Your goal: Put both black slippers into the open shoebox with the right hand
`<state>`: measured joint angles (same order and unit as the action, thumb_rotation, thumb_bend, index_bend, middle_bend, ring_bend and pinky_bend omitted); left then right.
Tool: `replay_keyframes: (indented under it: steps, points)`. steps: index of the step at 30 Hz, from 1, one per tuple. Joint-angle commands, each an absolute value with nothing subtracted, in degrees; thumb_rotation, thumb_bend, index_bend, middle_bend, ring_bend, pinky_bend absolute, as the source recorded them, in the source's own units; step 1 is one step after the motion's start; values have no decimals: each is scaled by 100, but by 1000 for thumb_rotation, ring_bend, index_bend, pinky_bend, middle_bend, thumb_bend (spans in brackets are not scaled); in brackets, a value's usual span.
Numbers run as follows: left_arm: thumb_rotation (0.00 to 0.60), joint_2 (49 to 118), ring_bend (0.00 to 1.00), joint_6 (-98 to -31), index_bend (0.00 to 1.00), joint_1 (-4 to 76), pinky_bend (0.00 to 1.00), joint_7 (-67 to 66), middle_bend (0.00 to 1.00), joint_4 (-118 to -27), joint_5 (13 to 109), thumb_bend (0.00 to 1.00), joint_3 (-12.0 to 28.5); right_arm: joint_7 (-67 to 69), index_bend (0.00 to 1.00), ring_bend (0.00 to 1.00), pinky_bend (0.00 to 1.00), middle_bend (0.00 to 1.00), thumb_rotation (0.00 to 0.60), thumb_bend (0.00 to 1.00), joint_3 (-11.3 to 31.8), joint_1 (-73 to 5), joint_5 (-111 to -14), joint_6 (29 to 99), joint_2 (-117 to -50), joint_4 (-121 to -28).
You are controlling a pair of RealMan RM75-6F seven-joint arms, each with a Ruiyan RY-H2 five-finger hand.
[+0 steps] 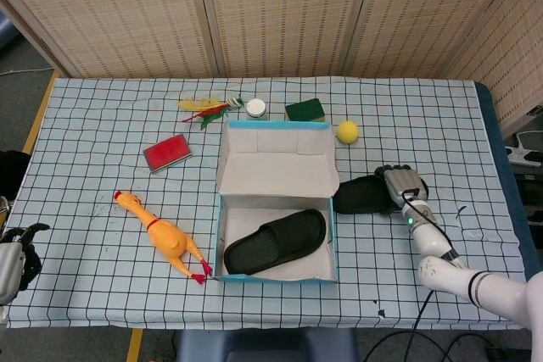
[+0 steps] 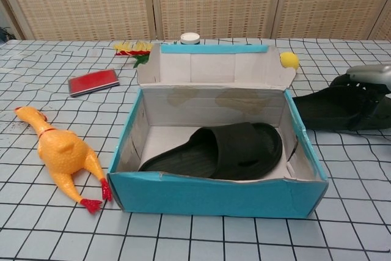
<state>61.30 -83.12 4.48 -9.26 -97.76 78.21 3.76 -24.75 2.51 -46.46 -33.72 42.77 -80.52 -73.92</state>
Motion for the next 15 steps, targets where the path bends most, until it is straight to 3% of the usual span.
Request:
replay_keyframes:
  steps: [1,5,8,11,15]
  points:
    - [600,6131,282,-8314,286,450,430,-931,273,-9779,7822,413,376,-2468,428,239,175,376,600,27,271,-4559,-3456,4464,-7886,-7665]
    - [600,6126,283,-8320,287,446,430,-915,273,-9783,7809,413,383,-2742,447,263,203,401,600,37,271,-4464,-3393,5115,-7651,-8229]
    - [600,6123,283,-8326,287,442,430,-904,272,-9785,7808,413,383,-3399,453,269,208,406,600,38,225,-4375,-3404,6276,-7544,-8900]
    - [600,6126,282,-8336,287,440,430,-908,272,-9783,7811,413,385,-3768,474,290,232,427,600,38,211,-4161,-3918,7543,-7614,-9574]
    - [600,6131,283,-8326,287,448,431,-929,272,-9783,7825,413,376,-3812,480,306,249,443,600,39,45,-3864,-5074,8513,-7667,-10286]
